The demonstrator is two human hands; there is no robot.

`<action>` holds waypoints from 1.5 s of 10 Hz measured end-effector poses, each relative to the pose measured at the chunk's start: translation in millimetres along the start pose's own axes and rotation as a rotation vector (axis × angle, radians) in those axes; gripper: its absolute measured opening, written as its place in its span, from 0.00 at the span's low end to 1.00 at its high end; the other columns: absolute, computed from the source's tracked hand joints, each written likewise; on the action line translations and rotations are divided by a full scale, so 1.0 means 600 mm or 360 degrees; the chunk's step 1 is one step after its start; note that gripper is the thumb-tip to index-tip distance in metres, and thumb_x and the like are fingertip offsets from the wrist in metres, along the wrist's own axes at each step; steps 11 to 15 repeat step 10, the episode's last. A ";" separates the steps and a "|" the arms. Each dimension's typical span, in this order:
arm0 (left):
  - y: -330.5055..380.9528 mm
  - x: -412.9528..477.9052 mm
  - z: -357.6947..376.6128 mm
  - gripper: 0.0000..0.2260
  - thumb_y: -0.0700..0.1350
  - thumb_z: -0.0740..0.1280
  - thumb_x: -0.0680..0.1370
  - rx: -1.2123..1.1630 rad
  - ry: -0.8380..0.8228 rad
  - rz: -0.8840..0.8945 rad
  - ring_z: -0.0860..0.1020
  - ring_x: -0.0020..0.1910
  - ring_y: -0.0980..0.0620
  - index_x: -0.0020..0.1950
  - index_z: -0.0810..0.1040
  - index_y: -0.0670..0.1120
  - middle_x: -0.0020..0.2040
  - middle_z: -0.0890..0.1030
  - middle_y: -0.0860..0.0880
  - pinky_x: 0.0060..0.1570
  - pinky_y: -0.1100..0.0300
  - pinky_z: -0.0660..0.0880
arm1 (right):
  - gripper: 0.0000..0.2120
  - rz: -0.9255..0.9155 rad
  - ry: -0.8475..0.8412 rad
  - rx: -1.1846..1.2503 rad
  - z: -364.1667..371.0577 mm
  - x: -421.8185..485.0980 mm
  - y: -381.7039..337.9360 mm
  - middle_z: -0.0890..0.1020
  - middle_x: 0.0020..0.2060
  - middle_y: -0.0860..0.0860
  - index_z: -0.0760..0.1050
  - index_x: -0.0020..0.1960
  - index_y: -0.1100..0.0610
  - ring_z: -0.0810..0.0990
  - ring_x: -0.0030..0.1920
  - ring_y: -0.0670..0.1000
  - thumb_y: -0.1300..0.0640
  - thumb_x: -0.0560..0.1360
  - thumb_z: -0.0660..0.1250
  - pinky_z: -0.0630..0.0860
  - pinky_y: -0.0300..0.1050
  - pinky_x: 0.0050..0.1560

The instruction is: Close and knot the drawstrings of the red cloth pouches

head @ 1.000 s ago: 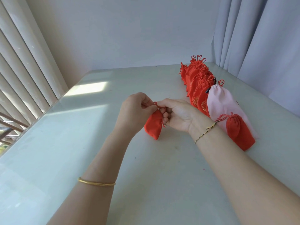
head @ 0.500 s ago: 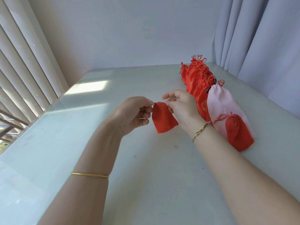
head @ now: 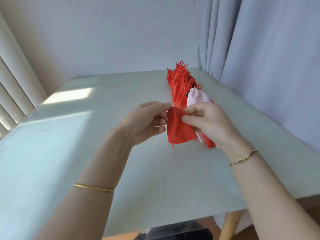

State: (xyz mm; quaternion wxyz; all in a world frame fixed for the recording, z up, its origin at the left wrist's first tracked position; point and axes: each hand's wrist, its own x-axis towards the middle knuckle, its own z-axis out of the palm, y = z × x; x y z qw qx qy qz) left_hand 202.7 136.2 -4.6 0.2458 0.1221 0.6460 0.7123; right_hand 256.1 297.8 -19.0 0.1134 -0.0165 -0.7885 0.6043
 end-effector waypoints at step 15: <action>-0.037 0.007 0.096 0.05 0.40 0.68 0.74 0.0957 0.0401 0.0417 0.74 0.31 0.56 0.40 0.74 0.45 0.33 0.76 0.51 0.30 0.65 0.73 | 0.12 -0.0159 0.0558 -0.0183 -0.119 -0.018 0.072 0.75 0.35 0.48 0.75 0.41 0.50 0.74 0.32 0.45 0.66 0.68 0.71 0.72 0.38 0.34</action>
